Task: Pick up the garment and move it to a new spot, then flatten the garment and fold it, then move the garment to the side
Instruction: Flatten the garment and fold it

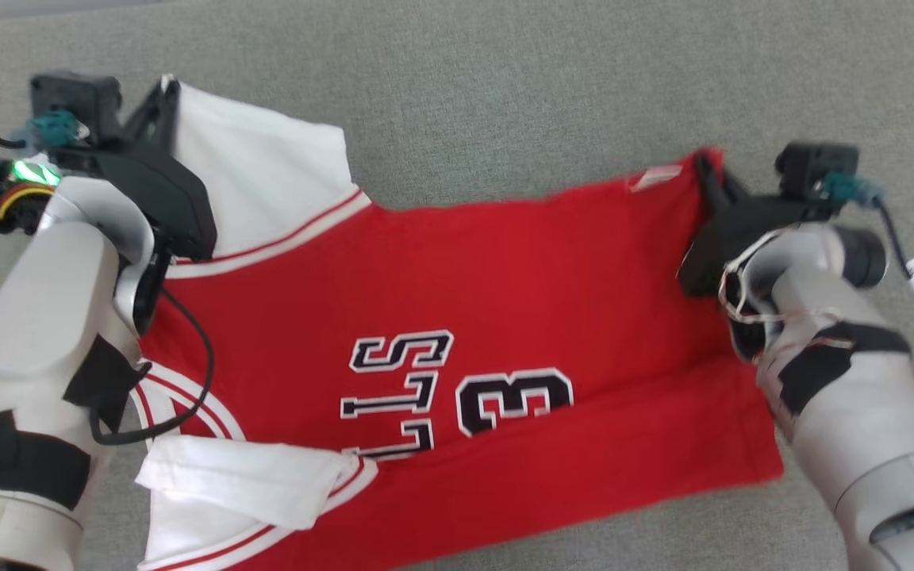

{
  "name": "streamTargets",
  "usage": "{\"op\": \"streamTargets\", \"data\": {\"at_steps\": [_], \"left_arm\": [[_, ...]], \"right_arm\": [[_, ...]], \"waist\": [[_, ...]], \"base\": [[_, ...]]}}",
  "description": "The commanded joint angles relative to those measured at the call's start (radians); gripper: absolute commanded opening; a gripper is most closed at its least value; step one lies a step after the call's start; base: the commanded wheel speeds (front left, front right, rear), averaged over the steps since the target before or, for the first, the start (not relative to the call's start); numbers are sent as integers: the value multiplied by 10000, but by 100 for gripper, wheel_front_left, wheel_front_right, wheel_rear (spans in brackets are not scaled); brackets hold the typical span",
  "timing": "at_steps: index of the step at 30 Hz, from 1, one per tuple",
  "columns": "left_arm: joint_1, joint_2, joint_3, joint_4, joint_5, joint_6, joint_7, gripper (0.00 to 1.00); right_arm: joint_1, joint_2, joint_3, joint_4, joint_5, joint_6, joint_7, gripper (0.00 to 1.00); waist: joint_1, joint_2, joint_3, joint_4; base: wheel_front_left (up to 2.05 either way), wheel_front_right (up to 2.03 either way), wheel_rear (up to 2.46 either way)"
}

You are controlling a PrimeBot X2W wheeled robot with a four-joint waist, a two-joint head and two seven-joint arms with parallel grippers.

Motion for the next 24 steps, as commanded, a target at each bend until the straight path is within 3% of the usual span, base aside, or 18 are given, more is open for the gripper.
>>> {"op": "streamTargets", "data": {"at_steps": [1,8,16,24], "left_arm": [[-197,73,58,-83,-52,70,-226,0],[774,-108,-80,-555,-280,-88,-1097,0],[3039,-46,82,-2225,-787,-151,-1692,0],[5560,221,198,-4751,-1073,422,-1805,0]], "right_arm": [[-356,-105,-36,52,-79,-24,-264,0],[358,95,114,-129,561,-24,-656,0],[2044,-507,664,-1520,1732,-24,-736,0],[3590,-1489,840,-2846,3029,-24,-760,0]], "waist": [[-1,-1,-107,37],[-1,-1,-762,251],[-1,-1,-1242,363],[-1,-1,-1761,903]], "base": [[0,0,0],[0,0,0],[0,0,0],[0,0,0]]}}
